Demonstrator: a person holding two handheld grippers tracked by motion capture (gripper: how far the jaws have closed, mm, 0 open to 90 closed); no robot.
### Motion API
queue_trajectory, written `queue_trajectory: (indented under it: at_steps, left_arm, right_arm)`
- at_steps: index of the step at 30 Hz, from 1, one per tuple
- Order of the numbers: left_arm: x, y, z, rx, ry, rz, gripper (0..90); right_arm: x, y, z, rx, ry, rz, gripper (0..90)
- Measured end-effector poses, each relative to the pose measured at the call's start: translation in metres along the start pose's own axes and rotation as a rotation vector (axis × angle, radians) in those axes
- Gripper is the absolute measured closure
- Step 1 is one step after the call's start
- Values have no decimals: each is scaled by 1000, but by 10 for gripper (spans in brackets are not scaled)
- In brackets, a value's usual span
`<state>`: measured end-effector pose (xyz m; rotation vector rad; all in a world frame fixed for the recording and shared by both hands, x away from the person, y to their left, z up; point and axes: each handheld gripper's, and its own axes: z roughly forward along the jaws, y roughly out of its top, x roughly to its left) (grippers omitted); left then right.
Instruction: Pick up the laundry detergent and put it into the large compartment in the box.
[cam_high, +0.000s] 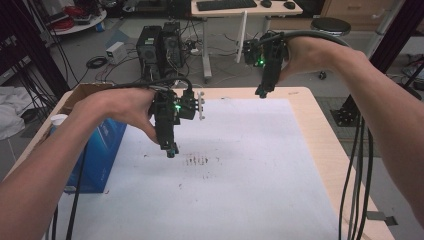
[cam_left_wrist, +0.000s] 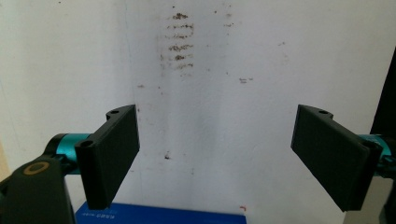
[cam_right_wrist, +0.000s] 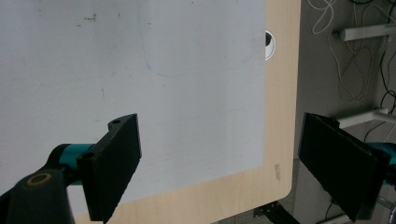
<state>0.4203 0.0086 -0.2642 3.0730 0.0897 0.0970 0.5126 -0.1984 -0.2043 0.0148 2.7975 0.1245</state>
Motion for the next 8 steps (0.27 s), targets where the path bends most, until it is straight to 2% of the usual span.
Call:
queue_trajectory:
  at_steps: [8]
  left_arm:
    - [-2,-2,0,2,-11,-6,154]
  right_arm:
    - [2,0,-2,4,-4,3,125]
